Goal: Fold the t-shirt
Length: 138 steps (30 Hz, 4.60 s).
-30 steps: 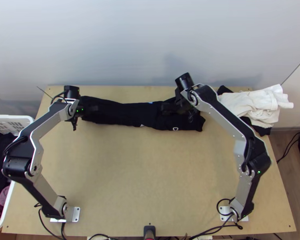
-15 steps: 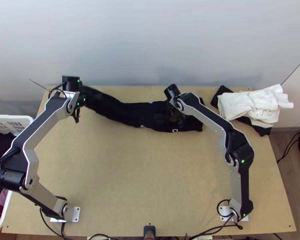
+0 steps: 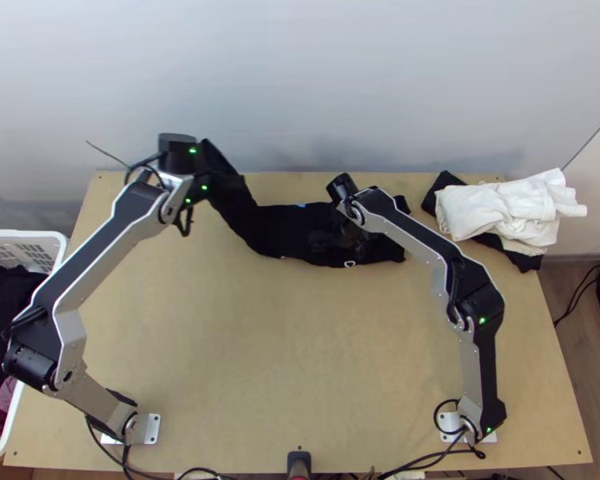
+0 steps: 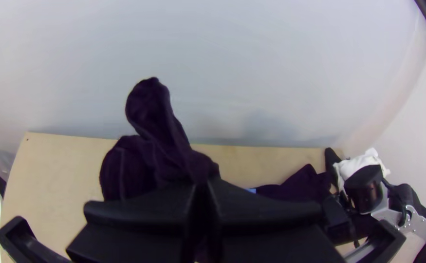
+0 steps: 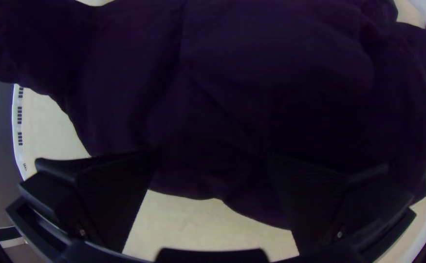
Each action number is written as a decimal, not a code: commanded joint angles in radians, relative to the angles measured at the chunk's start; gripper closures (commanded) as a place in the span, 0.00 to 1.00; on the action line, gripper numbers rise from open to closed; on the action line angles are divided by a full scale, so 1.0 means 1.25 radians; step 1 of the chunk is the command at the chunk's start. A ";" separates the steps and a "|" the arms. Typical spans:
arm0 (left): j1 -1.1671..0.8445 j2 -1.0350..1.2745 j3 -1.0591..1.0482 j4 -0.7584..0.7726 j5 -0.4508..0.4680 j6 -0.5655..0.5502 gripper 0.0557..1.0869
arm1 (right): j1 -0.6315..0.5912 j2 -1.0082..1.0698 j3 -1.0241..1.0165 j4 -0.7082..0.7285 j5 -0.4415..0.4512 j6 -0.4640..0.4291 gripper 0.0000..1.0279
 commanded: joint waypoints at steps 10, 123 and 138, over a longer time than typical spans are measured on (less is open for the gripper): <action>-0.182 0.002 0.035 0.000 -0.001 -0.030 0.96 | -0.133 -0.329 -0.136 -0.033 -0.034 0.000 0.04; -0.148 0.128 -0.029 -0.128 -0.071 -0.114 0.04 | -0.289 -0.197 -0.228 0.091 -0.021 -0.042 0.04; -0.114 -0.004 -0.081 -0.151 -0.071 -0.116 0.04 | -0.029 -0.393 -0.254 0.124 0.185 -0.209 0.04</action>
